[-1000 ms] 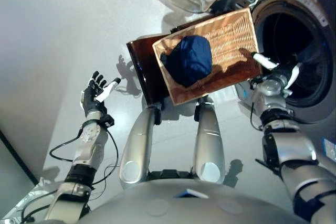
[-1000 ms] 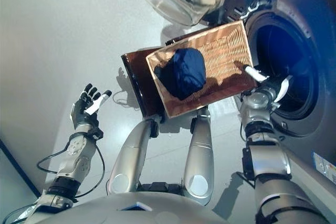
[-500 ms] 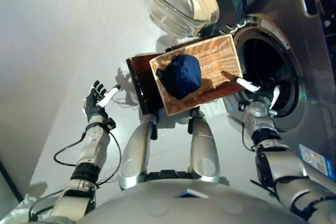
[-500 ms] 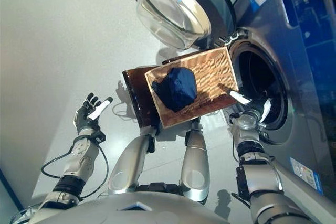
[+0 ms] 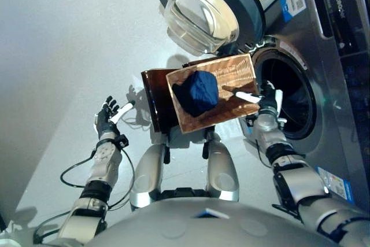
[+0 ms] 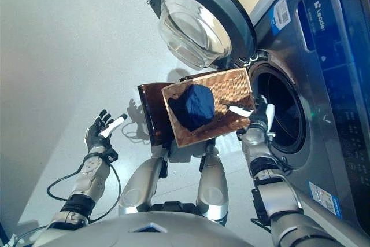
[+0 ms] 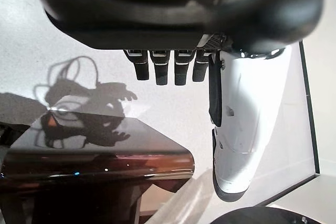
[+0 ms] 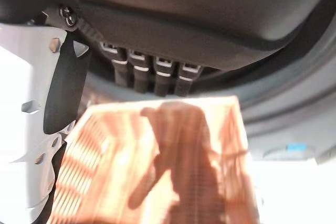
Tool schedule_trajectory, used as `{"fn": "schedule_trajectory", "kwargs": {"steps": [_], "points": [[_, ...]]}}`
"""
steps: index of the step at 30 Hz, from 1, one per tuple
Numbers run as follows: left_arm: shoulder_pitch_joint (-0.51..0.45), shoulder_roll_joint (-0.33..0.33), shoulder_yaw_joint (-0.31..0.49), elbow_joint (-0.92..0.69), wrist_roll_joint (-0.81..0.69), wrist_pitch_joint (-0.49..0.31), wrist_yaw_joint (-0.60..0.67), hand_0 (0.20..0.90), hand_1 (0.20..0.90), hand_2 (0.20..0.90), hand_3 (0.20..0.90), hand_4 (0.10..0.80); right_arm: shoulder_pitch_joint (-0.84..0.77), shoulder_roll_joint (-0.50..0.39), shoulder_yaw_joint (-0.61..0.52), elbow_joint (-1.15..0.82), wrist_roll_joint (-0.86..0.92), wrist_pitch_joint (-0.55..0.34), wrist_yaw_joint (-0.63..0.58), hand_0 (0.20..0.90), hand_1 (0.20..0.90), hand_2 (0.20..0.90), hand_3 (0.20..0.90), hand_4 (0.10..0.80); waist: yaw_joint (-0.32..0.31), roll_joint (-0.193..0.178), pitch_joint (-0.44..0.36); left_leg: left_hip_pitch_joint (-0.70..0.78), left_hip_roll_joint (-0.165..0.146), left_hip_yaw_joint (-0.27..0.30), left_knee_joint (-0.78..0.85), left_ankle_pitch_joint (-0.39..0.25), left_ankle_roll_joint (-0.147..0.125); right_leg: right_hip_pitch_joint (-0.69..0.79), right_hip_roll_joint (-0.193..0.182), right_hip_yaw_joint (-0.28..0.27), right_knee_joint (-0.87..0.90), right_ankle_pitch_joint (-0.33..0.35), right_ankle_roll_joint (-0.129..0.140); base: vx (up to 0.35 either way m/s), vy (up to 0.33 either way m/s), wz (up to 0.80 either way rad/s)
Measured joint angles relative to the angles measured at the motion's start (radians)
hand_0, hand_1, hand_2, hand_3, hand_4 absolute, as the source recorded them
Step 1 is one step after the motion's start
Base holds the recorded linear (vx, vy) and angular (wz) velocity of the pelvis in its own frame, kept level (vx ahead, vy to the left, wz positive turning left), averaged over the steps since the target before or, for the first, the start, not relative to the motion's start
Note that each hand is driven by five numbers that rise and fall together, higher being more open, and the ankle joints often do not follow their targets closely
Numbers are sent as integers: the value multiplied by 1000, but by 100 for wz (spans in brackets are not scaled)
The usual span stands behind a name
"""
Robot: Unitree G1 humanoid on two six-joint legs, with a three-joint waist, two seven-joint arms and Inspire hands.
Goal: Pick up the clothes and place them into the washing machine
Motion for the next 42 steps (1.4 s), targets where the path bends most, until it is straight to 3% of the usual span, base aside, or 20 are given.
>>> {"fn": "schedule_trajectory", "kwargs": {"steps": [10, 22, 23, 26, 31, 34, 42], "points": [[-16, -1, -1, 10, 0, 3, -15, 900, 900, 900, 900, 800, -43, 50, 2, 15, 47, 2, 38, 900, 900, 900, 900, 800, 51, 32, 14, 0, -6, 1, 0, 5, 0, -1, -7, -1, 3, 2, 3, -3, 2, 0], [-22, -9, -9, -5, -1, 3, -24, 900, 900, 900, 900, 800, -145, 49, 11, 70, 58, 15, 37, 900, 900, 900, 900, 800, 53, 49, 17, -45, -10, -3, 28, 1, -4, -58, -14, -8, 73, -24, -3, -33, 7, 3], [-25, -5, -11, -53, -2, 2, -27, 900, 900, 900, 900, 800, -129, 15, 50, -28, 54, 32, 36, 900, 900, 900, 900, 800, 52, 52, 24, -129, -17, 9, 133, -30, -8, -138, -30, -7, 185, -74, -8, -159, 47, 26], [-53, -9, -8, -57, 0, -1, -39, 900, 900, 900, 900, 800, -96, -17, 43, -168, 3, 6, 41, 900, 900, 900, 900, 800, 55, 62, 55, -208, -23, 20, 274, -94, 10, -228, -42, 11, 346, -141, -14, -44, 18, 10], [-58, -16, -7, -14, 0, 9, -37, 900, 900, 900, 900, 800, -89, -15, 49, -183, -1, -2, 57, 900, 900, 900, 900, 800, 46, 54, 86, -291, -8, 37, 437, -173, -1, -307, -33, 41, 479, -210, -35, 27, 13, -10], [-57, -21, -8, -4, 0, 25, -33, 900, 900, 900, 900, 800, -80, -14, 49, -176, -1, 2, 59, 900, 900, 900, 900, 800, 31, 47, 94, -338, -2, 44, 521, -207, 1, -348, -21, 60, 537, -217, -37, -29, 7, -14], [-77, -17, -7, -19, 9, 23, -32, 900, 900, 900, 900, 800, -145, -12, 92, -78, -36, 23, 60, 900, 900, 900, 900, 800, 22, 40, 105, -393, 10, 45, 596, -227, 5, -397, -21, 68, 604, -234, -43, -5, 0, 0]]}}
